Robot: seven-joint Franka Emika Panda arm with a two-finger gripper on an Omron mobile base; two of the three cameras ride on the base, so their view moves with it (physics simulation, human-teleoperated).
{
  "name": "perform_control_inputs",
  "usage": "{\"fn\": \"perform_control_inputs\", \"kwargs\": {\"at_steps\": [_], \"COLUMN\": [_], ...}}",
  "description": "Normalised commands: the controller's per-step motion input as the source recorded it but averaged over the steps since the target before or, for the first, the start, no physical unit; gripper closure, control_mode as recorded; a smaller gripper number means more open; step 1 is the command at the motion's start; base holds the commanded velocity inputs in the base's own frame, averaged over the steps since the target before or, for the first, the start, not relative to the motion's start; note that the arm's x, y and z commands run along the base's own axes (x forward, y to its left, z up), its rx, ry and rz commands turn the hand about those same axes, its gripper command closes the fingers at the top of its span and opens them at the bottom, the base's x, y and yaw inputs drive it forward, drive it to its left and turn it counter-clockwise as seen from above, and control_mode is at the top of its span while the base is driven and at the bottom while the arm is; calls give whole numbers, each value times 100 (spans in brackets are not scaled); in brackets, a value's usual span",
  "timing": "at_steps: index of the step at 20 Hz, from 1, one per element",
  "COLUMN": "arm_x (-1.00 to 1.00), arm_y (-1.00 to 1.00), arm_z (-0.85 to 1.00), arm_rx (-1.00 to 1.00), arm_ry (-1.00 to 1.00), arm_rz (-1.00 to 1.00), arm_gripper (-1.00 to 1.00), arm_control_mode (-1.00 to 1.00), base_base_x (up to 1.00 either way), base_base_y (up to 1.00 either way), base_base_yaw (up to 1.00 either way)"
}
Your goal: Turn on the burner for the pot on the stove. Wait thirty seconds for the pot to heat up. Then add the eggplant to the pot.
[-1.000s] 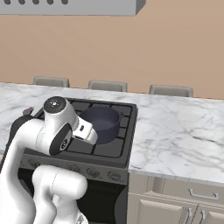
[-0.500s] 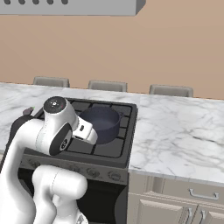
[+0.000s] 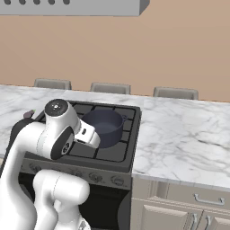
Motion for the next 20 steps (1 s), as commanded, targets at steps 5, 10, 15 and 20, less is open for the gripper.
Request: {"fn": "perform_control_inputs", "kwargs": {"at_steps": [5, 10, 15, 20], "arm_x": [0, 0, 0, 0], "arm_y": [0, 0, 0, 0], "arm_z": [0, 0, 0, 0], "arm_rx": [0, 0, 0, 0], "arm_ry": [0, 0, 0, 0], "arm_rz": [0, 0, 0, 0], "arm_gripper": [-100, -100, -100, -100], "arm_control_mode": [-100, -100, -100, -100], "base_base_x": [0, 0, 0, 0], "base_base_y": [0, 0, 0, 0], "base_base_yaw": [0, 0, 0, 0]}}
